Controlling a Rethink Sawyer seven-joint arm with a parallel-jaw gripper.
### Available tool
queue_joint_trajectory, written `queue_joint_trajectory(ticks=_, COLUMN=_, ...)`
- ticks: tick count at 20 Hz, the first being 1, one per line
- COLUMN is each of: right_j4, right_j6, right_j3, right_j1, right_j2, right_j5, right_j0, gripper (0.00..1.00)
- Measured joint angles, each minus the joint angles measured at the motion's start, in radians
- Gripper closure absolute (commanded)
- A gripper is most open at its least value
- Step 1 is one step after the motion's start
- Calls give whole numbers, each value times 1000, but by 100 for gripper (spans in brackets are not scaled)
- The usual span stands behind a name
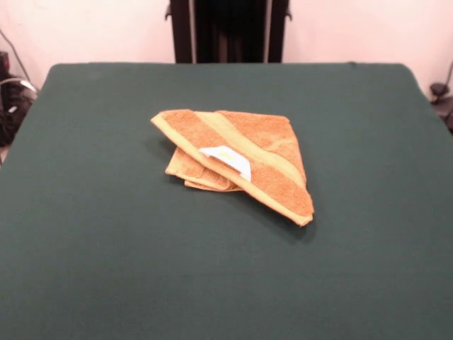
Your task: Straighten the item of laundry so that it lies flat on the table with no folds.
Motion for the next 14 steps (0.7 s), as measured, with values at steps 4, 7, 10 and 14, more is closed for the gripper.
queue_joint_trajectory(ticks=4, right_j4=0, right_j6=0, right_j3=-18, right_j1=25, right_j2=0, right_j5=0, right_j0=-17, gripper=0)
queue_joint_trajectory(ticks=7, right_j4=1, right_j6=0, right_j3=-25, right_j1=35, right_j2=2, right_j5=0, right_j0=-19, gripper=0)
queue_joint_trajectory(ticks=10, right_j4=1, right_j6=0, right_j3=-34, right_j1=45, right_j2=5, right_j5=4, right_j0=-23, gripper=0)
queue_joint_trajectory(ticks=14, right_j4=1, right_j6=0, right_j3=-64, right_j1=63, right_j2=7, right_j5=37, right_j0=-31, gripper=0)
